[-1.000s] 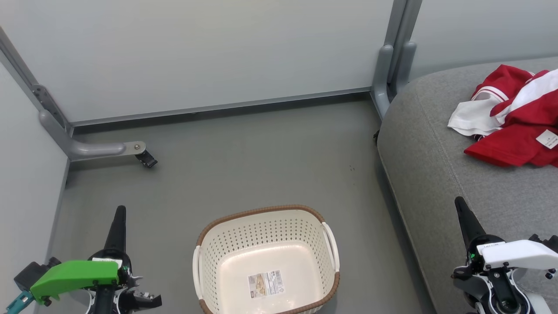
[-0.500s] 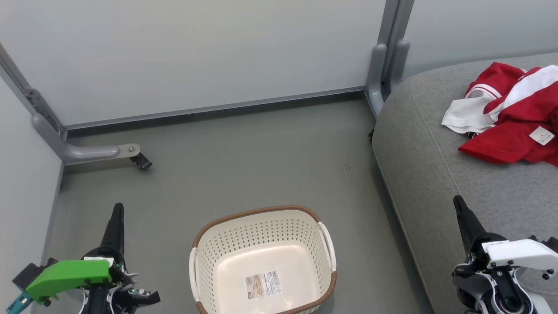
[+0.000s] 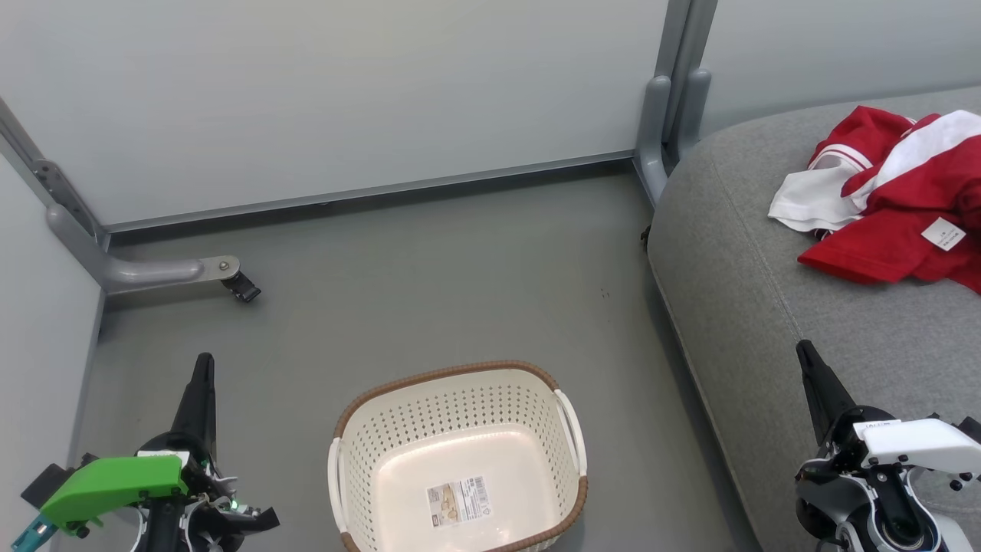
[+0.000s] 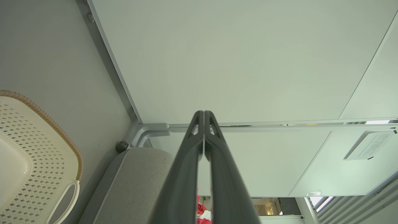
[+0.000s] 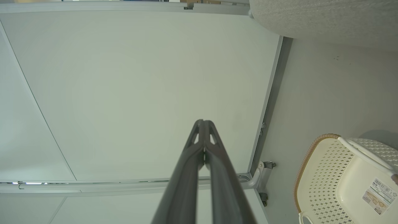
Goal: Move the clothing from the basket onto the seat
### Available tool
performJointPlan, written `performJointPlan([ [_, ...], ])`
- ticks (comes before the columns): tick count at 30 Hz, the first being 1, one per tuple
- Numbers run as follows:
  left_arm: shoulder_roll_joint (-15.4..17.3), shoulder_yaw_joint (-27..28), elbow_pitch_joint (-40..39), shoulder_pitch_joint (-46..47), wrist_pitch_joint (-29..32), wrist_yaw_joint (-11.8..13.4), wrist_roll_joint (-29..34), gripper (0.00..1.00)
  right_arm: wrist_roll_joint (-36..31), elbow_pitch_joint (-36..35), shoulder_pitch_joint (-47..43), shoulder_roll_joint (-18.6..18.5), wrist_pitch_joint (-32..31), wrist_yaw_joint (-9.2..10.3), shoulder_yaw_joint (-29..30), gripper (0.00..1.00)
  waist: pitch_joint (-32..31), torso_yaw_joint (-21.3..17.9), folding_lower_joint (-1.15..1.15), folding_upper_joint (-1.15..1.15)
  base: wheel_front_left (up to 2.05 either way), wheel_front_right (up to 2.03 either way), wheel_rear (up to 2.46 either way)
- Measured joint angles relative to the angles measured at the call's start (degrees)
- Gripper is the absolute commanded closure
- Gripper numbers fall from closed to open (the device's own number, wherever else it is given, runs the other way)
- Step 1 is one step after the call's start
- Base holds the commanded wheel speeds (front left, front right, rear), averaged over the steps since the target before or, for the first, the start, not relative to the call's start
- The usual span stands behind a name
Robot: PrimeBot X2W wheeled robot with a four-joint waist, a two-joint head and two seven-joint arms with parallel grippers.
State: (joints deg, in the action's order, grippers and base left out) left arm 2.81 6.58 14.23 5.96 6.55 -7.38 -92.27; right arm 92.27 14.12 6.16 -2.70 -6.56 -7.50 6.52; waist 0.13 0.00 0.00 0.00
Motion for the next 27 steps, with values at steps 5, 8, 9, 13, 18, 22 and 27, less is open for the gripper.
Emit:
performJointPlan([
  [5, 0.0, 0.0, 0.0, 0.0, 0.0, 0.0, 0.0, 1.00, 0.0, 0.0, 0.0, 0.0, 0.0, 0.00, 0.0, 1.00, 0.0, 0.0, 0.00, 0.00, 0.00, 0.00, 0.00],
  [8, 0.0, 0.0, 0.0, 0.0, 0.0, 0.0, 0.0, 1.00, 0.0, 0.0, 0.0, 0.0, 0.0, 0.00, 0.0, 1.00, 0.0, 0.0, 0.00, 0.00, 0.00, 0.00, 0.00],
  [9, 0.0, 0.0, 0.0, 0.0, 0.0, 0.0, 0.0, 1.00, 0.0, 0.0, 0.0, 0.0, 0.0, 0.00, 0.0, 1.00, 0.0, 0.0, 0.00, 0.00, 0.00, 0.00, 0.00],
  [13, 0.0, 0.0, 0.0, 0.0, 0.0, 0.0, 0.0, 1.00, 0.0, 0.0, 0.0, 0.0, 0.0, 0.00, 0.0, 1.00, 0.0, 0.0, 0.00, 0.00, 0.00, 0.00, 0.00],
  [18, 0.0, 0.0, 0.0, 0.0, 0.0, 0.0, 0.0, 1.00, 0.0, 0.0, 0.0, 0.0, 0.0, 0.00, 0.0, 1.00, 0.0, 0.0, 0.00, 0.00, 0.00, 0.00, 0.00],
  [22, 0.0, 0.0, 0.0, 0.0, 0.0, 0.0, 0.0, 1.00, 0.0, 0.0, 0.0, 0.0, 0.0, 0.00, 0.0, 1.00, 0.0, 0.0, 0.00, 0.00, 0.00, 0.00, 0.00],
  [27, 0.0, 0.0, 0.0, 0.0, 0.0, 0.0, 0.0, 1.00, 0.0, 0.0, 0.0, 0.0, 0.0, 0.00, 0.0, 1.00, 0.0, 0.0, 0.00, 0.00, 0.00, 0.00, 0.00],
])
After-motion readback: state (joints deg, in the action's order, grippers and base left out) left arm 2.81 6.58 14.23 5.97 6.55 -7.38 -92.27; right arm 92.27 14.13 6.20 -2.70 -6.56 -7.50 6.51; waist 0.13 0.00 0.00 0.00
